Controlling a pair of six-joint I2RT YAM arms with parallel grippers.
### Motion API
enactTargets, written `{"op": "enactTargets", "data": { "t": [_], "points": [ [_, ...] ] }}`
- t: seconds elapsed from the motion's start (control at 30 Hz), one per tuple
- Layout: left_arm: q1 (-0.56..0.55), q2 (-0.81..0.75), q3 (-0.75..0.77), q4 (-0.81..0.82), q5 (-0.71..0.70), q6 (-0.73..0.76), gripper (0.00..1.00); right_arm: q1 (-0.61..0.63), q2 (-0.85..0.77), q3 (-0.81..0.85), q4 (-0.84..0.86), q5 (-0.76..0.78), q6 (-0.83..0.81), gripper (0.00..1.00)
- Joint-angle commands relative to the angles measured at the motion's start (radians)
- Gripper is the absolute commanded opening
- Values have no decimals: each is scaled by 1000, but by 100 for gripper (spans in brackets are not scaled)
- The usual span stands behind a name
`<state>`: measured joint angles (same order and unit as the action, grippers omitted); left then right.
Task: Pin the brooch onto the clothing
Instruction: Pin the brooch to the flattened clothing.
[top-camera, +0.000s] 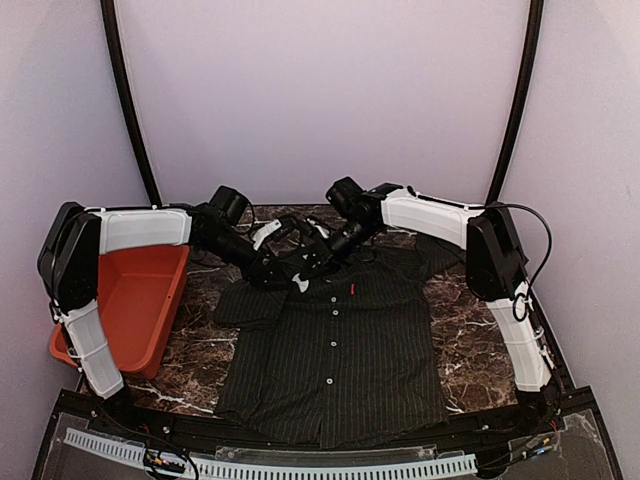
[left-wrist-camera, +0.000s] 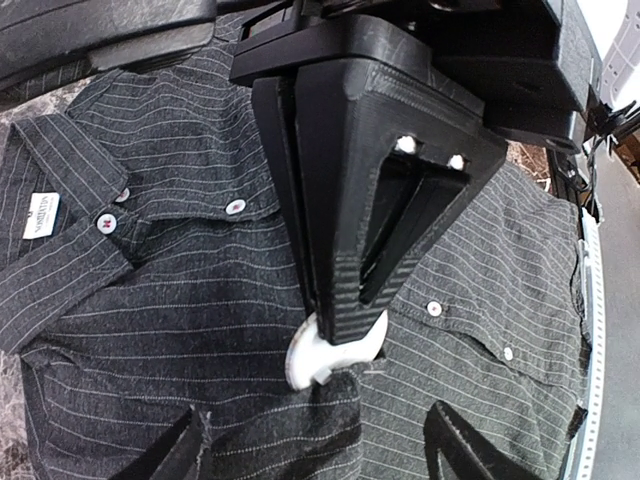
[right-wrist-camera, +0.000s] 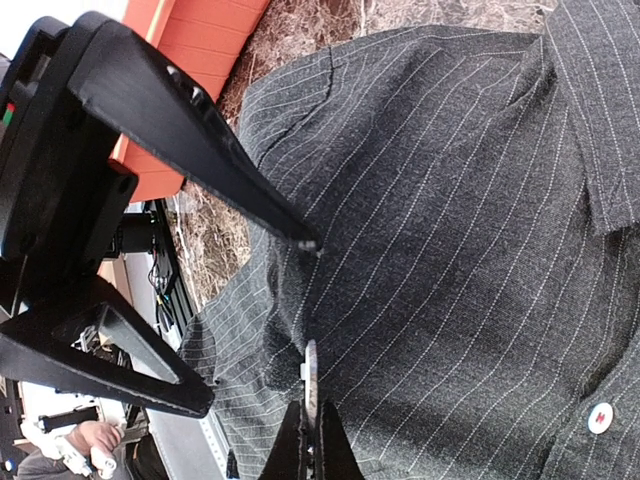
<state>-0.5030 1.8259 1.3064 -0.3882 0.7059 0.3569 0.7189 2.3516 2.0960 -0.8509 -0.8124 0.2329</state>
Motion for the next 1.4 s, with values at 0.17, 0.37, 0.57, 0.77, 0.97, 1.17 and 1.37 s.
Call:
{"op": "enactTargets", "data": {
  "t": [0.17, 0.37, 0.57, 0.77, 0.97, 1.17, 1.37],
  "points": [
    [-5, 23, -9, 31, 69, -6, 67, -3, -44, -8, 0, -73, -29, 0],
    [-5, 29, -11, 45, 95, -17, 65, -3, -55, -20, 9, -90, -32, 0],
    [-5, 29, -13, 52, 109, -23, 60, -3, -71, -36, 21, -102, -33, 0],
    [-5, 30, -17, 51, 119, -27, 57, -3, -88, -65, 50, -138, -31, 0],
    [-4, 27, -21, 38, 128, -19, 57, -6, -115, -110, 106, -150, -39, 0],
    [0, 25, -25, 44, 169, -19, 54, -7, -119, -120, 114, -171, -64, 0],
    [1, 25, -25, 44, 221, -22, 53, -10, -127, -144, 139, -185, -87, 0]
  ]
}}
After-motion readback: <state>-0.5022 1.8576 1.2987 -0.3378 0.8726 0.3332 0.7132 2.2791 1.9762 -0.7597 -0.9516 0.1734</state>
